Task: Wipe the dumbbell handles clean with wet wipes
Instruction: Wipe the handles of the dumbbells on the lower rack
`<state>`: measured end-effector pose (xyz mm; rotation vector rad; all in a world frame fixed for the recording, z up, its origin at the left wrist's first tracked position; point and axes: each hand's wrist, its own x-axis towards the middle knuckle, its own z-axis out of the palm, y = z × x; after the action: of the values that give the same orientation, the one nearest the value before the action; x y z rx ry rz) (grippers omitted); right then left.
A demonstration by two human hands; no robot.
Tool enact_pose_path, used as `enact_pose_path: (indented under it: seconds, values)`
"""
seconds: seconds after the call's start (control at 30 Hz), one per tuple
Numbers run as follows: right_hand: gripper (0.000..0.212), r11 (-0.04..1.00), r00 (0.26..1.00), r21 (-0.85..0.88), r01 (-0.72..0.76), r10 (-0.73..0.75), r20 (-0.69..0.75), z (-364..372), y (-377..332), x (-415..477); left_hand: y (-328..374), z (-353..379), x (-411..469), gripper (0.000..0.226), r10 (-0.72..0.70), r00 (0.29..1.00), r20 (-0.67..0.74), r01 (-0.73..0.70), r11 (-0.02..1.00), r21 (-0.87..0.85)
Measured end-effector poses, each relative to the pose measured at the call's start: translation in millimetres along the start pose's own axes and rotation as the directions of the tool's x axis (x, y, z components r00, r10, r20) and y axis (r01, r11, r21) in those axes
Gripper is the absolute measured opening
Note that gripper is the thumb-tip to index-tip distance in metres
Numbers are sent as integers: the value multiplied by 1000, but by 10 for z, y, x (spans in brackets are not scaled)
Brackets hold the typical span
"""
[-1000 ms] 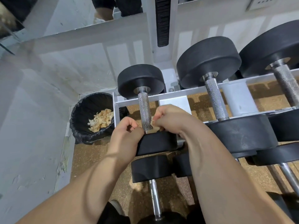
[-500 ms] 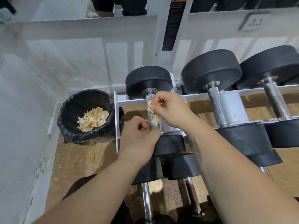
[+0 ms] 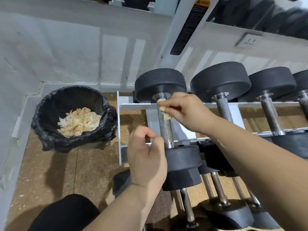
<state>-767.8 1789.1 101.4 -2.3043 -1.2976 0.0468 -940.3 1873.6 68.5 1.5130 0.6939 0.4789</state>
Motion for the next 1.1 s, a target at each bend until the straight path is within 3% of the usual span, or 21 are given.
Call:
enact_pose_path:
  seconds: [0.1,0.23,0.3,0.4,0.5,0.67,0.73,0.87,0.93,1.0,1.1]
  values:
    - [21,998,1000,-57,8,-7,16,62,-138,-9,-61,-84,27,14,71,994,87,-72,997,11]
    - [17,921,901,-258,293,-176,395,-4,-300,-95,-91,-144,89,10,250,945,213,-263,964,34]
    - [21,905,912,-297,305,-187,366,-47,-242,40,-79,-131,100,9,298,926,232,-316,948,42]
    - [25,935,971,-300,187,-129,201,-28,-168,215,-84,-113,116,10,246,936,253,-268,962,55]
    - [30,944,986,-304,124,-83,144,11,-191,159,-88,-134,177,15,149,960,239,-158,987,18]
    - [16,972,890,-131,196,-120,440,-92,-280,-25,-112,-117,208,19,-68,979,193,80,995,-56]
    - [15,965,883,-143,218,-133,450,-88,-277,37,-101,-108,185,20,-118,982,146,133,986,-97]
    - [19,937,971,-307,167,-104,213,14,-197,270,-102,-94,184,18,-154,982,107,167,979,-119]
    - [18,945,985,-305,116,-71,155,10,-184,285,-96,-96,181,17,-152,982,110,164,981,-107]
    - [15,966,970,-217,144,-94,224,-41,-215,184,-95,-100,182,18,-135,985,107,147,983,-114]
    - [11,995,848,2,97,-83,523,-158,-325,-29,-90,-99,192,19,-126,988,90,137,982,-133]
